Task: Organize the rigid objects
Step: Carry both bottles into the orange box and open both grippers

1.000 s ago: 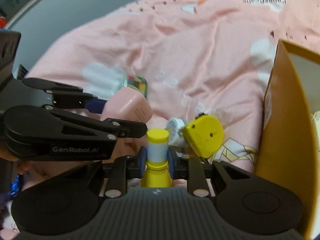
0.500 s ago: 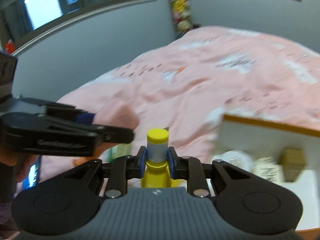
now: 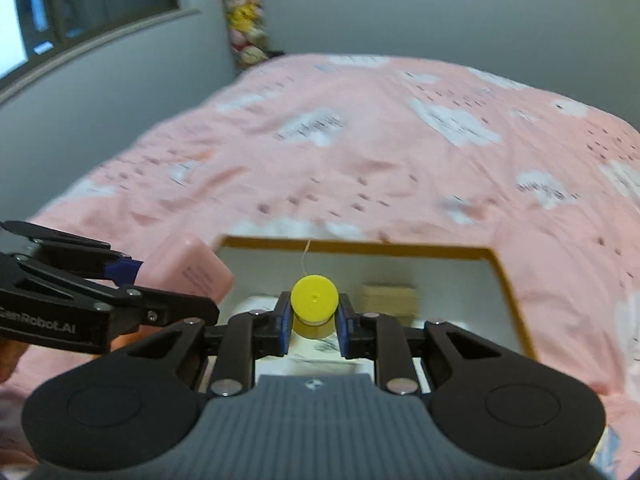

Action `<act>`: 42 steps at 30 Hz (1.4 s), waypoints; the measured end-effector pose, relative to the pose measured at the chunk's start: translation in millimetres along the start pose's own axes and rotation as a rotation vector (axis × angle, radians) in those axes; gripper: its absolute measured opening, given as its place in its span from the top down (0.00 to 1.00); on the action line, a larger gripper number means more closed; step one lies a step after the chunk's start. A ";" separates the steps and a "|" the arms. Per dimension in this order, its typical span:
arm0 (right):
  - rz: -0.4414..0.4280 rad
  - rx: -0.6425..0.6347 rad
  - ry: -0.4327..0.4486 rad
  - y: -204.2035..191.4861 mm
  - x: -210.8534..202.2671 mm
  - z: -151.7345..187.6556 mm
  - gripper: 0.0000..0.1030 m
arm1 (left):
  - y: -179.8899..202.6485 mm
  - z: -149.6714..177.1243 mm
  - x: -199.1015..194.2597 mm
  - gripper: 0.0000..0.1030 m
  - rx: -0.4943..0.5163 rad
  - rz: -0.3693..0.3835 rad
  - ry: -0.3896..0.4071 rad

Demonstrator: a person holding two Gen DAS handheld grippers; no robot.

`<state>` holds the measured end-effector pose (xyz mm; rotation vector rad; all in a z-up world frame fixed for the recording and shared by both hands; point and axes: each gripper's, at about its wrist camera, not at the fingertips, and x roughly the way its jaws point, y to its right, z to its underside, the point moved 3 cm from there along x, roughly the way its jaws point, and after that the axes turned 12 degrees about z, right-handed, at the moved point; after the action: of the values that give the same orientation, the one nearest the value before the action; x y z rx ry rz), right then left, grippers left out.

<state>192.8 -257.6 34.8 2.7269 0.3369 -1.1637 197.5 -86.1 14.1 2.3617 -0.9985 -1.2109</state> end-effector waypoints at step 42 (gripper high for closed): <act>0.014 -0.118 -0.302 24.0 93.4 16.0 0.80 | -26.4 9.4 53.0 0.47 -0.020 -0.196 -0.159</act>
<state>250.9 -270.9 -42.6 2.4029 0.3326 -1.4746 223.0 -104.1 -37.2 2.4242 -0.8111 -1.4933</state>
